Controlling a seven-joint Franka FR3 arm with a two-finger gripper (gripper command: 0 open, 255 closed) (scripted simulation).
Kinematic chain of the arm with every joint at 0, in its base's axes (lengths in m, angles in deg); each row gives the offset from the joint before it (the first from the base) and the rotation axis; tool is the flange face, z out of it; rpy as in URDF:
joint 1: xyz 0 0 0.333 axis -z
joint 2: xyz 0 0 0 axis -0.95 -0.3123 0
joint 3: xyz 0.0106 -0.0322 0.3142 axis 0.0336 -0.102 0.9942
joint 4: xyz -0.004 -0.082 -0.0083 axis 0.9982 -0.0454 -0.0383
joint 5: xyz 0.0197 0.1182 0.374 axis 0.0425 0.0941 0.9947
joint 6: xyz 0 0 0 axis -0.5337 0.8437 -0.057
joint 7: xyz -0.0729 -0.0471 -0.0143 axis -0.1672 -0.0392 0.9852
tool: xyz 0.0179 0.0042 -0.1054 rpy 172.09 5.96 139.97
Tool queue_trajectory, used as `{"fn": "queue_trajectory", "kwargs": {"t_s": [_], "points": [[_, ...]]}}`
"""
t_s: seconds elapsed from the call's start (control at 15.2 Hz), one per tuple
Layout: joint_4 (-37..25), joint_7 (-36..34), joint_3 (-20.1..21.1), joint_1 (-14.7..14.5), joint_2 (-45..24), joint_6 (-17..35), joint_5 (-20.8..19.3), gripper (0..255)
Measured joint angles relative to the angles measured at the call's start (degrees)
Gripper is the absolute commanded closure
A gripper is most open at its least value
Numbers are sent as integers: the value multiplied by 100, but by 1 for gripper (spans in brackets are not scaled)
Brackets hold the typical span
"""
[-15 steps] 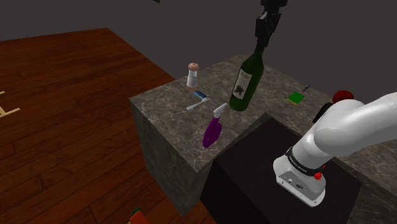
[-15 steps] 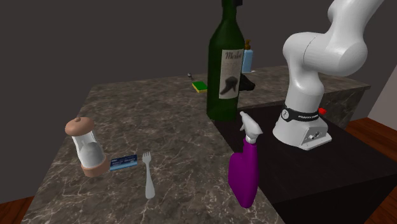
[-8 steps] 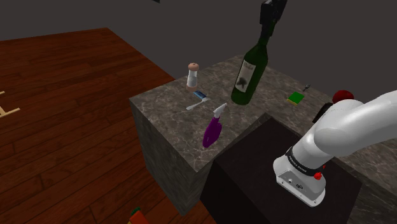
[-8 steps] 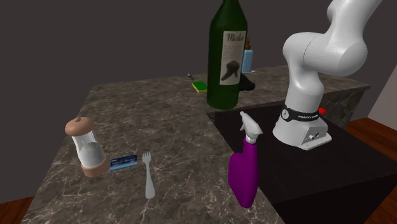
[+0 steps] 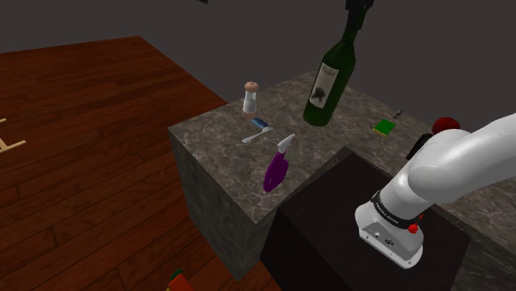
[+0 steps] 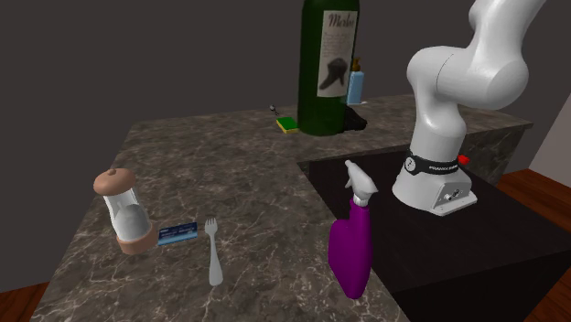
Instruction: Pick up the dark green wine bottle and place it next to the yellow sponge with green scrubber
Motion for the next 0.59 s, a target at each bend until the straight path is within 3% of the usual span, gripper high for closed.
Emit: {"fn": "queue_trajectory", "kwargs": {"t_s": [0.59], "points": [[-1166,-18,10,12,-453,-714,-23,255]]}}
